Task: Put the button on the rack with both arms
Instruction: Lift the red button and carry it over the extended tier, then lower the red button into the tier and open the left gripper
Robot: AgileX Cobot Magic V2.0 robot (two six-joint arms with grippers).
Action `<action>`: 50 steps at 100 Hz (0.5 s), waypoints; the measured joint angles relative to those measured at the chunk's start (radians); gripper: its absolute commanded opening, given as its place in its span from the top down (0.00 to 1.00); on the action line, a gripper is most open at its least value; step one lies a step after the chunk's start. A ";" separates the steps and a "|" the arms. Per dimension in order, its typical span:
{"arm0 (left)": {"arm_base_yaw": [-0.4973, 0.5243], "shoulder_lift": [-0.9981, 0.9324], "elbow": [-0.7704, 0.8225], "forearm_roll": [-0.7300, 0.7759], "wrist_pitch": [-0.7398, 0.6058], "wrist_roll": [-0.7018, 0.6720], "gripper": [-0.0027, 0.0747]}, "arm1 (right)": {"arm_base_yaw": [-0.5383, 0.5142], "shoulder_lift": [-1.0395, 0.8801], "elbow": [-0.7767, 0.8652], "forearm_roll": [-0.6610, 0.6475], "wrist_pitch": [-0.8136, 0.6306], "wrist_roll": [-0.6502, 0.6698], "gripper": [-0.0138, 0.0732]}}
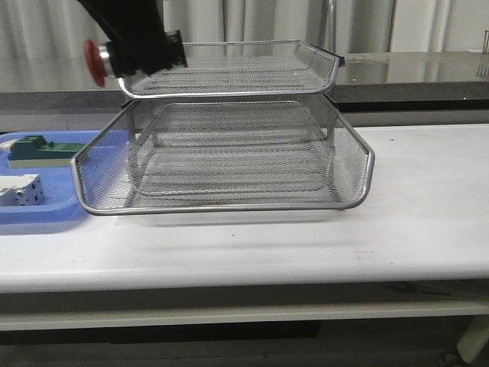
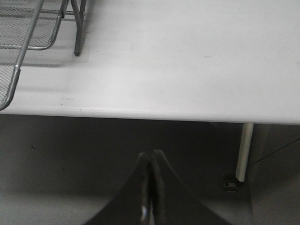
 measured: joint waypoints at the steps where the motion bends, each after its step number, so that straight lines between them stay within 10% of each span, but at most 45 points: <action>1: -0.003 0.005 0.000 0.000 -0.003 0.000 0.96 | 0.000 0.000 0.000 0.000 0.000 0.000 0.92; 50: -0.058 0.164 0.000 -0.001 -0.215 0.023 0.96 | 0.000 0.000 0.000 0.000 0.000 0.000 0.92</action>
